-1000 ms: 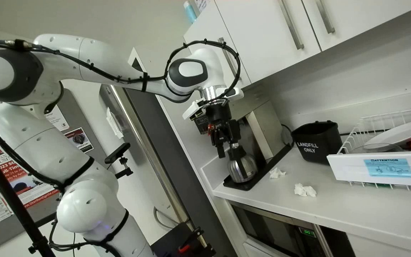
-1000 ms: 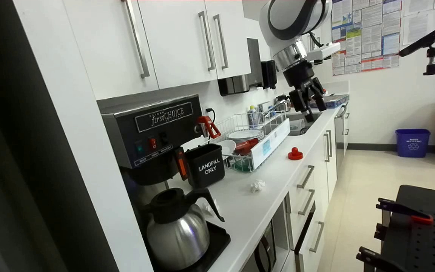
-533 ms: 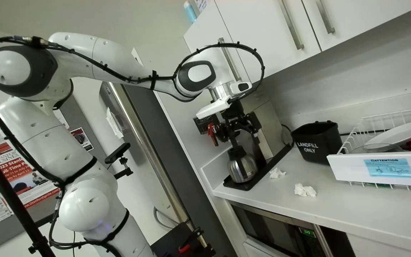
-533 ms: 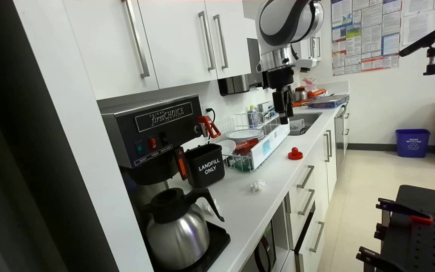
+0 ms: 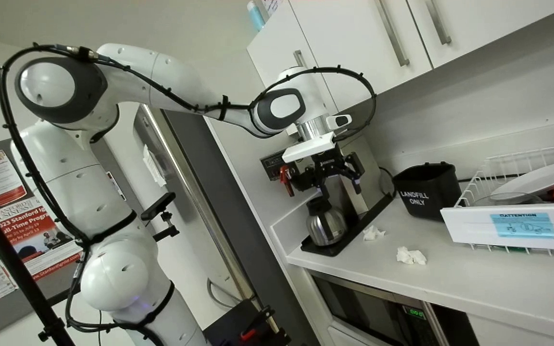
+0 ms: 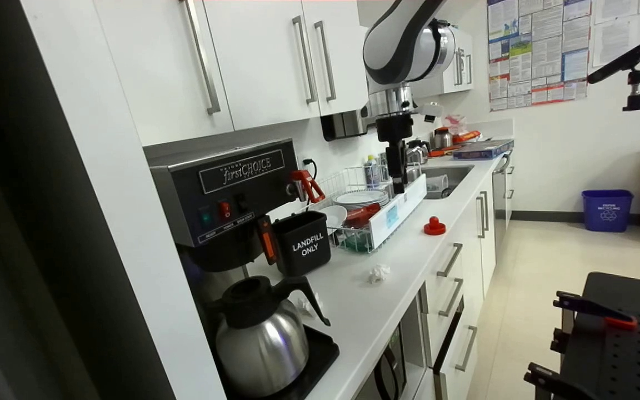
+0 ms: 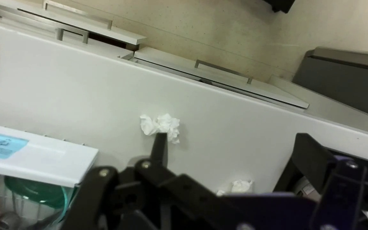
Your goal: Pick up the crumpled piece of paper and put it in the black bin
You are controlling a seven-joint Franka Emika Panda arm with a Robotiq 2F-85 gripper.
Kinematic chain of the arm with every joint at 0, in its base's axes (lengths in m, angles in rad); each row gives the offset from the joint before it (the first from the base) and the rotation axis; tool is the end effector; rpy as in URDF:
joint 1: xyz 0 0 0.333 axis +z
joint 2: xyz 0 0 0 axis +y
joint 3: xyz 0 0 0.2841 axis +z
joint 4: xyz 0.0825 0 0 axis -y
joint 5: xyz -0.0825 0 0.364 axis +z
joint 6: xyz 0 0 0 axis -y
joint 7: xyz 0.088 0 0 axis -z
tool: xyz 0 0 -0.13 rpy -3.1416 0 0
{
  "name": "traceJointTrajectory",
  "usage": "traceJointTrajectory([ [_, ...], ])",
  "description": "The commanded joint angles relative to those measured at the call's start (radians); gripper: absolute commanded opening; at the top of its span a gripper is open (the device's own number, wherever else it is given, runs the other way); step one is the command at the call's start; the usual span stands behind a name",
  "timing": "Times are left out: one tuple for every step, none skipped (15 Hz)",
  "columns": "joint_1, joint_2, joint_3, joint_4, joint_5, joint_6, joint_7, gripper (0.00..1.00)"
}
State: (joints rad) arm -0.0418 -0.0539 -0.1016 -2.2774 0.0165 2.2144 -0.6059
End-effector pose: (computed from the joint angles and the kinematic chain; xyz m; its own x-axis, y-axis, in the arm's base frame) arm 0.4882 -0.0696 0.3347 0.8993 0.4374 0.0028 0.4373 -0.8991 -0.0207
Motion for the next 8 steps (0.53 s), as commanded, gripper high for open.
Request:
traceJointTrajectory([
  [-0.007, -0.001, 0.006, 0.001, 0.0, -0.003, 0.0, 1.0],
  [-0.001, 0.011, 0.011, -0.007, 0.008, 0.061, -0.017, 1.0],
  [0.008, 0.032, 0.017, -0.005, 0.053, 0.095, -0.042, 1.0],
  [0.015, 0.062, 0.024, 0.005, 0.098, 0.122, -0.08, 1.0],
  [0.022, 0.096, 0.035, 0.015, 0.15, 0.163, -0.171, 1.0],
  [0.025, 0.13, 0.047, 0.034, 0.194, 0.178, -0.243, 1.0],
  [0.024, 0.18, 0.064, 0.061, 0.232, 0.194, -0.314, 1.0],
  [0.019, 0.223, 0.081, 0.086, 0.258, 0.207, -0.382, 1.0],
])
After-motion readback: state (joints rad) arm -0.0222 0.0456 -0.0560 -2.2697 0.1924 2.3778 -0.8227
